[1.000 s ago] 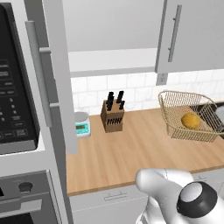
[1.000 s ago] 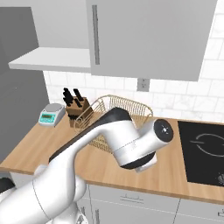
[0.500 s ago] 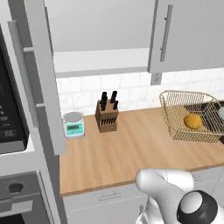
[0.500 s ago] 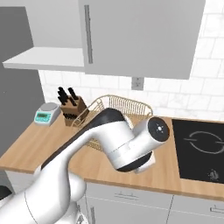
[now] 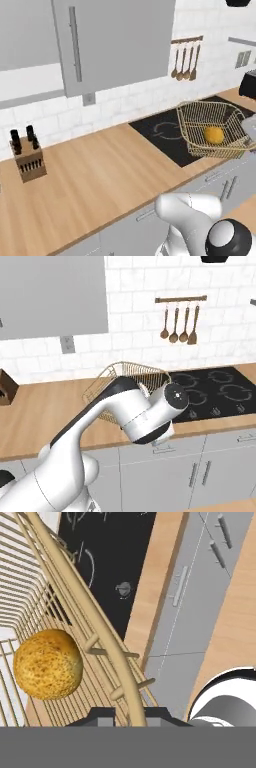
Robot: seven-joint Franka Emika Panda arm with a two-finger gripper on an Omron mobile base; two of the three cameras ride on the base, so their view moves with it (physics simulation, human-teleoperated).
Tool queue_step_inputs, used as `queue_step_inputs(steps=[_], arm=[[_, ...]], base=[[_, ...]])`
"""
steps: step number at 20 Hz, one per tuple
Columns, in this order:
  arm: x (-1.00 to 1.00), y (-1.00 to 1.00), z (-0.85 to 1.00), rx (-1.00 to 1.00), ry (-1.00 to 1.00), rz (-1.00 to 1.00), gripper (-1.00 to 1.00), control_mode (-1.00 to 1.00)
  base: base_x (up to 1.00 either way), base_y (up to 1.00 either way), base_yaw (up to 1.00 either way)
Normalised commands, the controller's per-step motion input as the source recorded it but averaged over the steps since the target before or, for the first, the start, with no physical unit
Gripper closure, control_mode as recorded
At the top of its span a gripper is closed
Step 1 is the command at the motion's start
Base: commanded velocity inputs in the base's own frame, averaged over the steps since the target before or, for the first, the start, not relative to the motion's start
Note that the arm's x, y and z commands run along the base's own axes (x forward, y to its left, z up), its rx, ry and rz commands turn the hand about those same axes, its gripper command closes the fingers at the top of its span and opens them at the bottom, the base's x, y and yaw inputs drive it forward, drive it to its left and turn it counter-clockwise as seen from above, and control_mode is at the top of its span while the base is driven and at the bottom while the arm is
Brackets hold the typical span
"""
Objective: Open the cabinet, pick up the bread from the cabinet and place it in the basket. Then move the basket to the dining counter.
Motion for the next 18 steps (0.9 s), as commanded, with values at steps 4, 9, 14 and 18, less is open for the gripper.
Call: queue_step_inputs(steps=[4, 9, 14, 18], arm=[[0.0, 0.0, 0.0, 0.0, 0.0, 0.0, 1.0, 1.0], [0.0, 0.0, 0.0, 0.0, 0.0, 0.0, 1.0, 1.0], [0.0, 0.0, 0.0, 0.0, 0.0, 0.0, 1.0, 1.0], [0.0, 0.0, 0.0, 0.0, 0.0, 0.0, 1.0, 1.0]], base=[[0.0, -0.68, -0.76], [0.0, -0.41, -0.85], [0.0, -0.36, -0.88], [0.0, -0.31, -0.9]])
